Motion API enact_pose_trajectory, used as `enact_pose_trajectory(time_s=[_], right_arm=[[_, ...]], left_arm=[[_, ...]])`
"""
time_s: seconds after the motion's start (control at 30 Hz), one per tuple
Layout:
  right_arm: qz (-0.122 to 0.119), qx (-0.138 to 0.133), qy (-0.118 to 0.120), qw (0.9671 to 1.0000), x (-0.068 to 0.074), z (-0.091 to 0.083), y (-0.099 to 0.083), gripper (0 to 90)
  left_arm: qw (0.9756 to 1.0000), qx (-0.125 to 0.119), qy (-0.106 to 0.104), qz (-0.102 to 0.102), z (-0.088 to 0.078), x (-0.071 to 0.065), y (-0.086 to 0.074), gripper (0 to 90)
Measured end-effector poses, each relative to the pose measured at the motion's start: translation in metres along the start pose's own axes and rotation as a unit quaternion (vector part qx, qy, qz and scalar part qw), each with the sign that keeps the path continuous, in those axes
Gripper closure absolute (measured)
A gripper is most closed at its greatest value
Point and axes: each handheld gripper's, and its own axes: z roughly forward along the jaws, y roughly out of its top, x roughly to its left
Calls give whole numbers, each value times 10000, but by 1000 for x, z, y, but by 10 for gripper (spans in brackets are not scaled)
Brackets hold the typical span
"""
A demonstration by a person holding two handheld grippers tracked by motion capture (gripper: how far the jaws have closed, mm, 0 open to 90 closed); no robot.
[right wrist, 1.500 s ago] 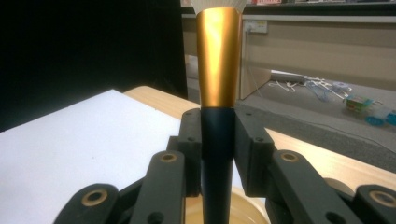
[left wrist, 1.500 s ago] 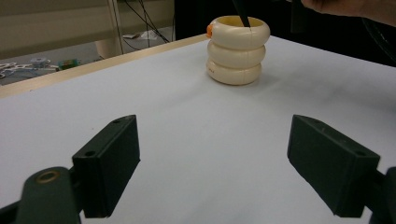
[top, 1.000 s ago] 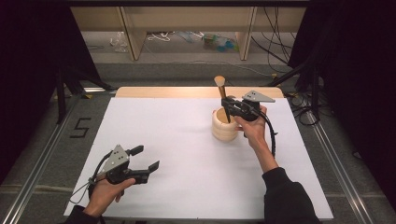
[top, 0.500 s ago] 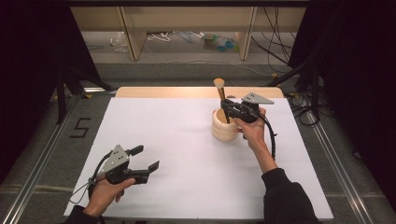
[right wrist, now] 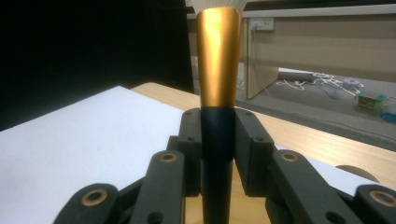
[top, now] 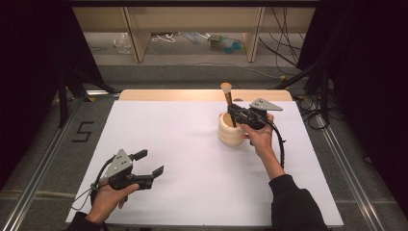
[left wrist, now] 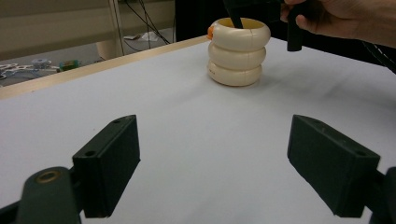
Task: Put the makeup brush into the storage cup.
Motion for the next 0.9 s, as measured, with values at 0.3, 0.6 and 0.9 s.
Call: enact_pose_trajectory(time_s=[0.3,0.6,0.9], right_arm=[[-12,-181,-7,9998,1,-1,-3,743],[-38,-79,-55,9999,1,-1,-6,743],[4,-65,-113,9999,-2,-1,-11,742]], left_arm=[[10000,-5,-3,-29,0,0,0,169],[10000,-28,-7,-56,0,0,0,169],[10000,-10,19,-27,0,0,0,170]])
